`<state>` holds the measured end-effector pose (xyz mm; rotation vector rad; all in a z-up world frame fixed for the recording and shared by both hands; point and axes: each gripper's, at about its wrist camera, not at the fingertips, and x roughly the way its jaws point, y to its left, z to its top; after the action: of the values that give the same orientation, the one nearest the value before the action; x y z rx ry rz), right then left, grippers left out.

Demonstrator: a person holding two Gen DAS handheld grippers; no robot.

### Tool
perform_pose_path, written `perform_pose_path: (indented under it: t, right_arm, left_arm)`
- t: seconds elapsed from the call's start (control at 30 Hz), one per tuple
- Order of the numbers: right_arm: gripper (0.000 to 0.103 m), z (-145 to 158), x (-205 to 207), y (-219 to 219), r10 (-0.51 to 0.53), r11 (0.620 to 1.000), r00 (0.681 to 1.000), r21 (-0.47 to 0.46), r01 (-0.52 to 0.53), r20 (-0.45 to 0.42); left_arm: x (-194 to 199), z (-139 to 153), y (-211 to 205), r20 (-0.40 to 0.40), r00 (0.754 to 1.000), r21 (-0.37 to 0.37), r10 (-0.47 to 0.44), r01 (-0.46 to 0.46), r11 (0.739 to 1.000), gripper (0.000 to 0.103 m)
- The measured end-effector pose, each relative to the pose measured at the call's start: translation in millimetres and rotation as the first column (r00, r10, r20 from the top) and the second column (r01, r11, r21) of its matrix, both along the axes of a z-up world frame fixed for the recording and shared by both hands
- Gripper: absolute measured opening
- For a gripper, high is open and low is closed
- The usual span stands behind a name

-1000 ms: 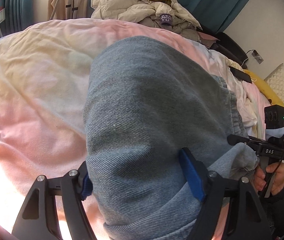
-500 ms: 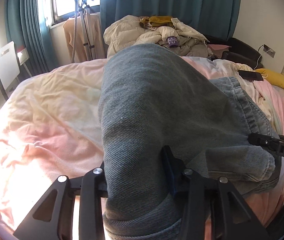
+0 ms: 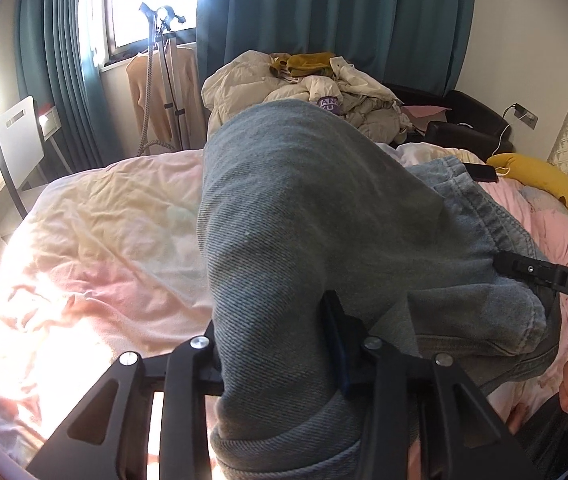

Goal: Fold clothes
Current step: 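Lift the folded jeans off the duvet with both grippers, then carry the folded jeans toward the yellow pillow and lower them onto the bed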

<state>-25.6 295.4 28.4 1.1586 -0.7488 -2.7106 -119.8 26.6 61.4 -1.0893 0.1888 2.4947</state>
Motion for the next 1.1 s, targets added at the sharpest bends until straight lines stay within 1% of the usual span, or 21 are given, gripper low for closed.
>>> perform_pose_path:
  t: [0.2, 0.37, 0.5, 0.63, 0.73, 0.87, 0.97, 1.1]
  right_arm:
    - [0.019, 35, 35, 24, -0.035, 0.999, 0.999, 0.034, 0.036, -0.040]
    - [0.019, 70, 71, 55, -0.090, 0.993, 0.992, 0.064, 0.095, -0.089]
    - [0.019, 95, 106, 88, -0.149, 0.984, 0.981, 0.084, 0.160, -0.124]
    - [0.019, 116, 147, 126, -0.223, 0.966, 0.963, 0.098, 0.239, -0.151]
    - [0.019, 122, 182, 159, -0.282, 0.949, 0.944, 0.098, 0.301, -0.168]
    - [0.019, 122, 228, 203, -0.374, 0.913, 0.910, 0.104, 0.395, -0.176]
    - [0.019, 115, 263, 235, -0.447, 0.876, 0.878, 0.114, 0.468, -0.170]
    - [0.019, 98, 313, 269, -0.538, 0.820, 0.830, 0.135, 0.556, -0.147]
  left_arm:
    - [24, 34, 29, -0.035, 0.998, 0.005, -0.049, 0.049, 0.999, 0.037]
    - [48, 67, 66, -0.071, 0.991, 0.024, -0.111, 0.113, 0.993, 0.037]
    - [69, 92, 107, -0.107, 0.978, 0.029, -0.177, 0.181, 0.983, 0.037]
    - [91, 108, 157, -0.129, 0.958, 0.037, -0.255, 0.261, 0.965, 0.037]
    - [112, 115, 200, -0.142, 0.936, 0.041, -0.321, 0.330, 0.943, 0.037]
    - [139, 112, 262, -0.138, 0.899, 0.040, -0.415, 0.423, 0.905, 0.037]
    - [160, 100, 307, -0.115, 0.868, 0.047, -0.483, 0.490, 0.870, 0.037]
    - [193, 75, 369, -0.082, 0.811, 0.054, -0.580, 0.584, 0.810, 0.037]
